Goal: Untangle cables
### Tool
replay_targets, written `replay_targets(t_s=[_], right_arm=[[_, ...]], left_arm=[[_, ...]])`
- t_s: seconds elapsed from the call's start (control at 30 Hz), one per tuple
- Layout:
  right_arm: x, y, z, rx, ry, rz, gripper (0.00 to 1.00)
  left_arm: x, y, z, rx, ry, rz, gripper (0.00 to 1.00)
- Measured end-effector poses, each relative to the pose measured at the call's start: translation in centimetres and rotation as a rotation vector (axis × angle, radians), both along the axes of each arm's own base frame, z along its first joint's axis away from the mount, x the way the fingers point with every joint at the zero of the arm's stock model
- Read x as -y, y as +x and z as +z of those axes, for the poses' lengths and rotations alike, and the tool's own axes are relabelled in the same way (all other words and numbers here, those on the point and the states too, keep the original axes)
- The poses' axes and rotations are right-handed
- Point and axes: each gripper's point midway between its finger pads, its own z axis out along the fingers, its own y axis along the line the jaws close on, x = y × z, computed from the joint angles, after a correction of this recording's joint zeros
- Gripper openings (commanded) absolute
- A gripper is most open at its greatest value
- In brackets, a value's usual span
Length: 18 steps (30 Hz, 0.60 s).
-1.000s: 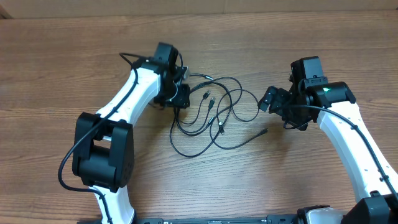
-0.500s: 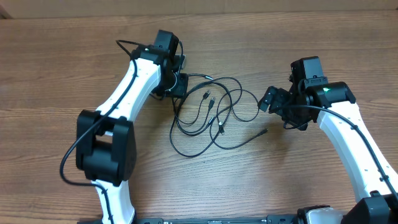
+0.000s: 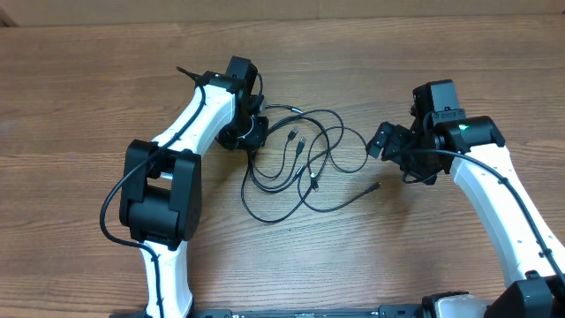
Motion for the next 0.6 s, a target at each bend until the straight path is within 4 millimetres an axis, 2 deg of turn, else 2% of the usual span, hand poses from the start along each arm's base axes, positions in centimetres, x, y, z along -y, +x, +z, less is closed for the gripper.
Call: replay_targets(t_s=[0.17,0.23,0.27,0.33,0.43,0.53,0.6], right_arm=[[-0.5,0.8,0.4,0.052,0.005,0.074,0.90],[-1.1,1.2,0.7,0.089,0.021,0.152,0.90],[-1.6,1.3,0.9,0.107,0.036,0.197,0.90],[-2.6,1.4,1.5,0.140,0.070,0.288,0.90],[-4.2,1.7,3.5,0.209,0.131,0.404,0.93],[-5.7,2.4,7.5,0.329,0.186,0.496,0.95],[-6.5,2.5,10.8,0.428,0.219,0.549,0.95]], left_arm=[[0.8,-0.6,1.0,-0.032,-0.050,-0.003,0.04],[1.2,0.0,2.8,0.003,-0.072,-0.005,0.04],[1.5,0.5,4.3,0.043,-0.088,-0.008,0.04],[2.2,1.6,8.7,0.152,-0.129,-0.018,0.04],[3.5,1.9,17.6,0.358,-0.215,-0.028,0.04],[4.3,0.0,27.1,0.574,-0.321,-0.027,0.04],[4.4,-1.8,32.4,0.697,-0.390,-0.025,0.04]])
